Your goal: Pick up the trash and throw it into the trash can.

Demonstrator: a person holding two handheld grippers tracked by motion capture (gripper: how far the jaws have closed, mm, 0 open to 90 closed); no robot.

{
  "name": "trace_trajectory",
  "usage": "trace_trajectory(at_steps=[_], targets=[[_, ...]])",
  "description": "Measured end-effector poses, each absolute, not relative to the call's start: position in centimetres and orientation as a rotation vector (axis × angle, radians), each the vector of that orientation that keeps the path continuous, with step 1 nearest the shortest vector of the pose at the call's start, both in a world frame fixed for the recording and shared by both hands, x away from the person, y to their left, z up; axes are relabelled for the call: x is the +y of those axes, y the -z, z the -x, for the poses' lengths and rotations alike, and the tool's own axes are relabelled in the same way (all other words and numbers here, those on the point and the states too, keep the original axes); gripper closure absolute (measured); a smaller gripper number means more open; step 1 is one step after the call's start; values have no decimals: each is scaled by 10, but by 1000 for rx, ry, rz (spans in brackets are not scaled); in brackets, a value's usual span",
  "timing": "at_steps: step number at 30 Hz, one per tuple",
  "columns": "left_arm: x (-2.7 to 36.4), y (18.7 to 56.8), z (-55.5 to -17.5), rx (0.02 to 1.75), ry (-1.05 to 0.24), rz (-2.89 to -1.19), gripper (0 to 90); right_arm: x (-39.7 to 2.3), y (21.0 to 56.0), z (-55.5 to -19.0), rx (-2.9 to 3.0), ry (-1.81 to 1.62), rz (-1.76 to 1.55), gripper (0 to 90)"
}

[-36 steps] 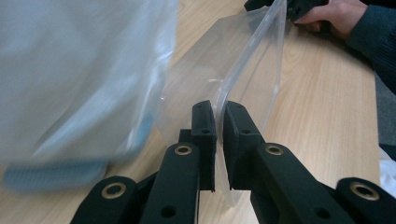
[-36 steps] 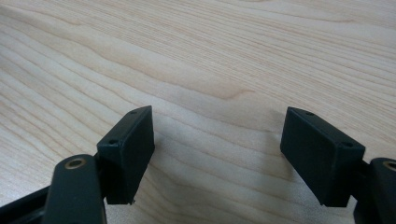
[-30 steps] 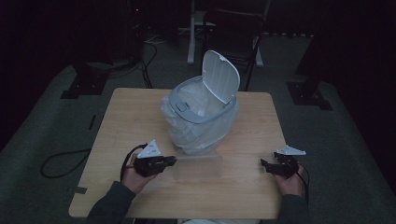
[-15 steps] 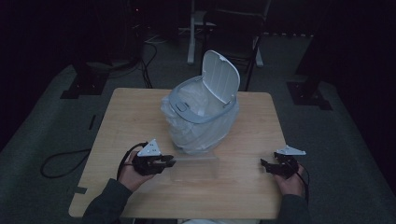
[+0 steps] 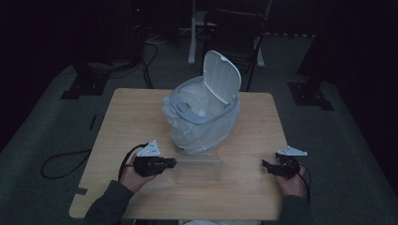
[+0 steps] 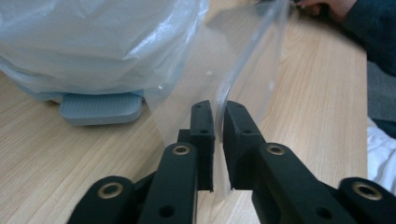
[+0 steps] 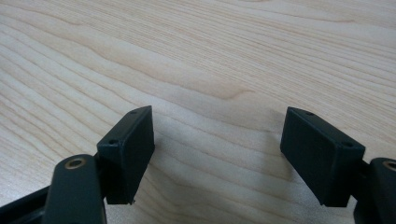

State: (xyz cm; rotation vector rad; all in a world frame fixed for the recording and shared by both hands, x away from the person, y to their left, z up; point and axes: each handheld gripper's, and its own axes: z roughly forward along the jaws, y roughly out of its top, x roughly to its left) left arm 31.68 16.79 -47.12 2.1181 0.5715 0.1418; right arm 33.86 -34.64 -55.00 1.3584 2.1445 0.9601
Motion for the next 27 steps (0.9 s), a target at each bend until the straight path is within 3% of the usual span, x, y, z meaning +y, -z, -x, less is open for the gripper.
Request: trace_trajectory(at_steps=[27], targets=[[169, 439, -312, 490, -62, -1969, 868, -346, 550, -339, 2145, -960, -1358, 250]])
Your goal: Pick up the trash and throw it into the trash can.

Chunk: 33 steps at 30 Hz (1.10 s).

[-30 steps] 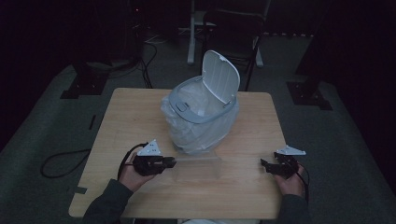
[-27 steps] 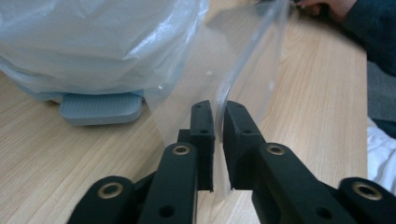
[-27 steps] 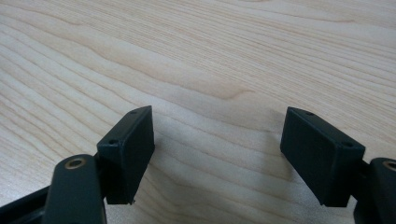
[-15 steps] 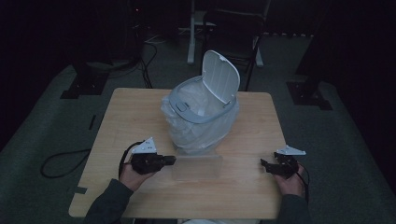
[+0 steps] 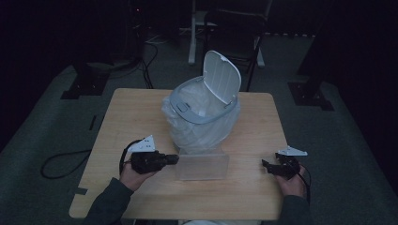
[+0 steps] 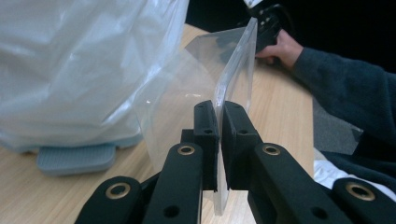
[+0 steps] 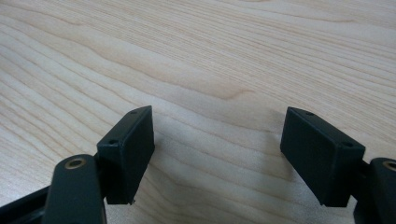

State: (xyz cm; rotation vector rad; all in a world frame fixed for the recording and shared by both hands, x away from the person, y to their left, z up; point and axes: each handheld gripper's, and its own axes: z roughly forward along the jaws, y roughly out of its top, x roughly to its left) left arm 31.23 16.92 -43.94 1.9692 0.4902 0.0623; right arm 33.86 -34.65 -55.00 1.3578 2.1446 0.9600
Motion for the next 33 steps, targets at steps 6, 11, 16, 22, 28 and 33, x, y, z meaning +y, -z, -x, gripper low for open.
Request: trace_trajectory(at_steps=[6, 11, 16, 22, 28, 33], targets=[[162, 428, -313, 448, -42, -1952, 868, -346, 550, -339, 2145, -960, -1358, 250], [159, 416, -314, 416, -40, -1937, 868, -346, 550, -339, 2145, -960, -1358, 250], [158, 405, -317, 399, -43, -1917, 868, -346, 550, -339, 2145, -960, -1357, 250], [161, 393, -319, 385, -52, -1897, 868, -346, 550, -339, 2145, -960, -1358, 250], [163, 384, -321, 379, -50, -1879, 868, -346, 550, -339, 2145, -960, -1358, 251], [163, 376, -322, 372, -48, -1865, 869, -346, 550, -339, 2145, -961, -1357, 250]])
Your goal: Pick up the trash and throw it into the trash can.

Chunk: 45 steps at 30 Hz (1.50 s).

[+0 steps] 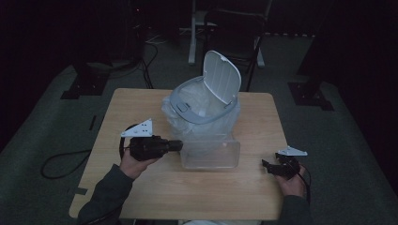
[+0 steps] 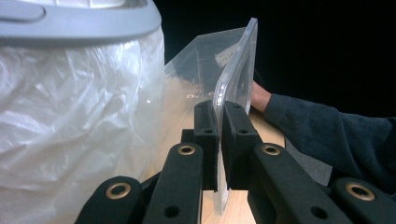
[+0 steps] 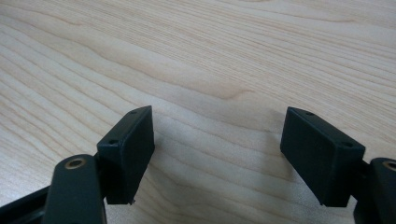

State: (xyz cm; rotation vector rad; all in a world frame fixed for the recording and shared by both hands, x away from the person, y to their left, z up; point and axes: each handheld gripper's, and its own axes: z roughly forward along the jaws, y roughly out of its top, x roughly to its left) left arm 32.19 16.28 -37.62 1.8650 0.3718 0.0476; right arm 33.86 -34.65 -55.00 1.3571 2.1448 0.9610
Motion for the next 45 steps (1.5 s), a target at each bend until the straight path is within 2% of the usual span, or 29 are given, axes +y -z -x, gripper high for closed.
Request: trace_trajectory(at_steps=[12, 45], targets=[[165, 361, -320, 348, -34, -1838, 869, -346, 550, -339, 2145, -960, -1359, 250], [168, 306, -329, 305, -111, -1777, 868, -347, 550, -339, 2145, -959, -1357, 250]])
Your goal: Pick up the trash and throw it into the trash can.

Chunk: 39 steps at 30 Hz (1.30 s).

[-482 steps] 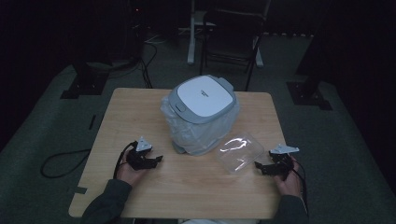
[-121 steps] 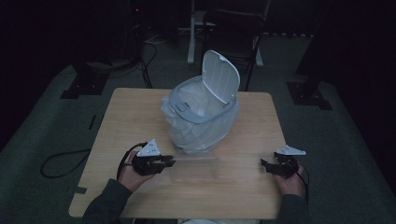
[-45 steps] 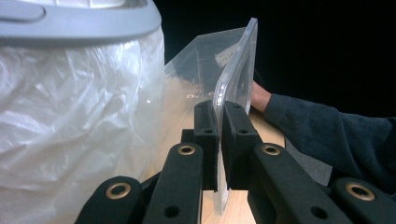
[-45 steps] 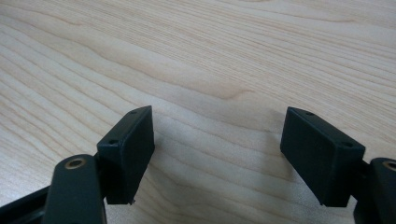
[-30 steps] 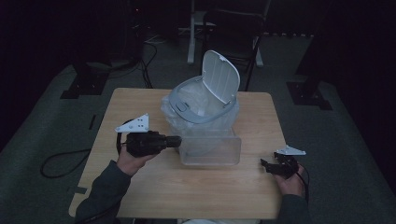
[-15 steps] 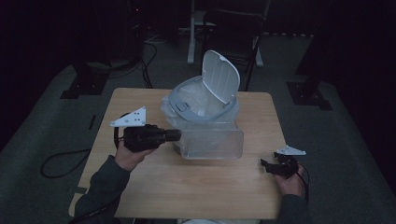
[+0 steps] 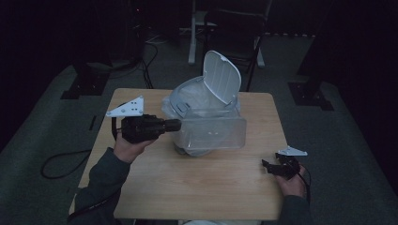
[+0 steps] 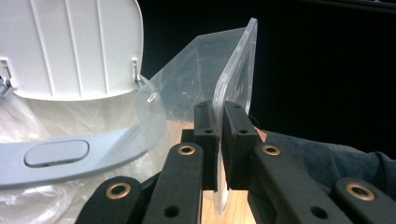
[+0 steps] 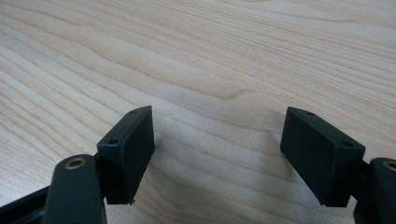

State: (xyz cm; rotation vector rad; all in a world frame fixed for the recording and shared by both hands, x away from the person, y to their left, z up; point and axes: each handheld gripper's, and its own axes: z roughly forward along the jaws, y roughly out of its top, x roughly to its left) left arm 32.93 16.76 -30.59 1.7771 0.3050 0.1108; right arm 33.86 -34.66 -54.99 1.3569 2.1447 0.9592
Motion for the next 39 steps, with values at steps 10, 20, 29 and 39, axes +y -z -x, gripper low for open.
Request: trace_trajectory(at_steps=[10, 20, 29, 39], targets=[[174, 290, -336, 315, -145, -1759, 869, -347, 550, -339, 2145, -958, -1355, 250], [183, 278, -342, 329, -169, -1746, 869, -346, 550, -339, 2145, -959, -1361, 250], [190, 268, -352, 354, -202, -1749, 868, -346, 550, -339, 2145, -959, -1359, 250], [196, 262, -366, 396, -227, -1760, 868, -346, 550, -339, 2145, -961, -1360, 250]])
